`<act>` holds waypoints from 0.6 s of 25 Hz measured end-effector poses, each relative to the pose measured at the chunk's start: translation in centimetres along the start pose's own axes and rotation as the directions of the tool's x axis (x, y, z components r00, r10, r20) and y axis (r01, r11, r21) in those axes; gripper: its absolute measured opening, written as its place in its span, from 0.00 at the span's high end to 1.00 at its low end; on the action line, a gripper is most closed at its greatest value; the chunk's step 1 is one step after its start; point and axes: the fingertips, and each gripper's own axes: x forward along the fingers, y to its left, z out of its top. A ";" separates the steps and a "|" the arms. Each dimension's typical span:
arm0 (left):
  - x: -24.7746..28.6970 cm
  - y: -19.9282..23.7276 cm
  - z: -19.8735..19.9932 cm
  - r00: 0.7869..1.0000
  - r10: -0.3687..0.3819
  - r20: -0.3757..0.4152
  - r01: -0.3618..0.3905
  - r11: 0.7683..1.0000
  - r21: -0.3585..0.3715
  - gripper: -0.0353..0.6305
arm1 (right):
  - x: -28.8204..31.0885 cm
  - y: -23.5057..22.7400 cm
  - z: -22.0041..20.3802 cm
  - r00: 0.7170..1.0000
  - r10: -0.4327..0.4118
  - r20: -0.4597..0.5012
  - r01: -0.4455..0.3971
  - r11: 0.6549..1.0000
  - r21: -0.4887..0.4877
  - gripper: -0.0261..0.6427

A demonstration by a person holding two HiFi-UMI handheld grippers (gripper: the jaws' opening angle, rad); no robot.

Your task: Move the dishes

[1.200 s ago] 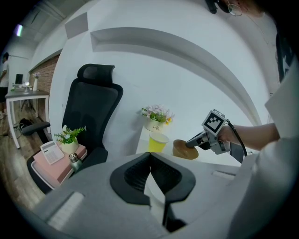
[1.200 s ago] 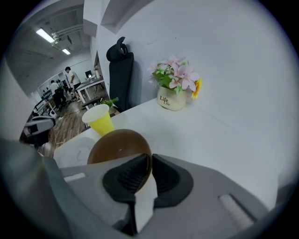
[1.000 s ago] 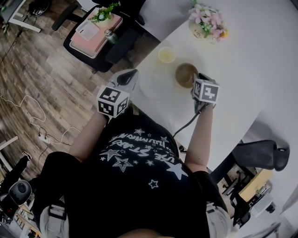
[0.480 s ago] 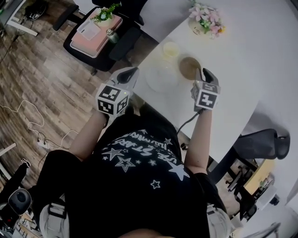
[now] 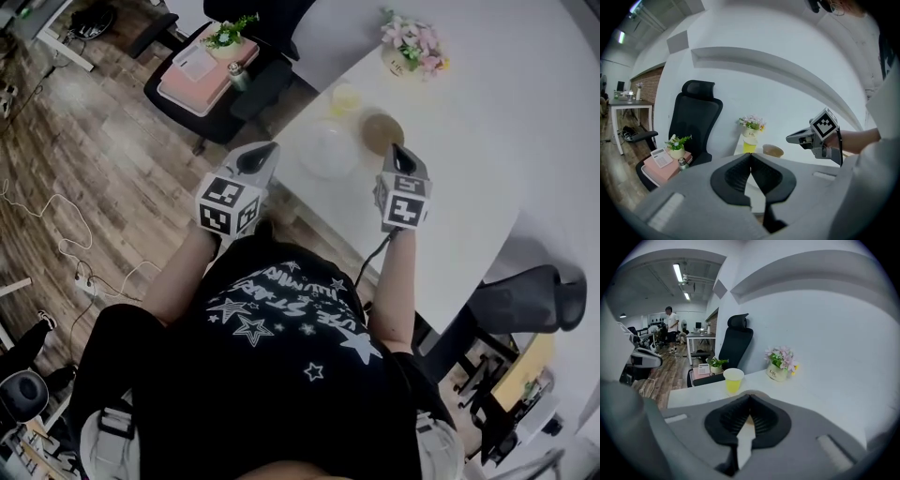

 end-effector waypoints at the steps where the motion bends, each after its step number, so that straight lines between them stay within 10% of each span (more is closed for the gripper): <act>1: -0.5 -0.7 -0.1 1.000 0.007 0.000 -0.007 1.000 -0.003 0.93 | -0.6 0.2 -0.3 1.000 0.011 0.001 -0.011 1.000 -0.008 0.96; 15: -6.8 -12.3 -2.8 0.994 0.105 0.039 -0.106 0.994 0.019 0.93 | -10.3 0.9 -6.4 0.984 0.159 0.078 -0.154 0.986 -0.071 0.96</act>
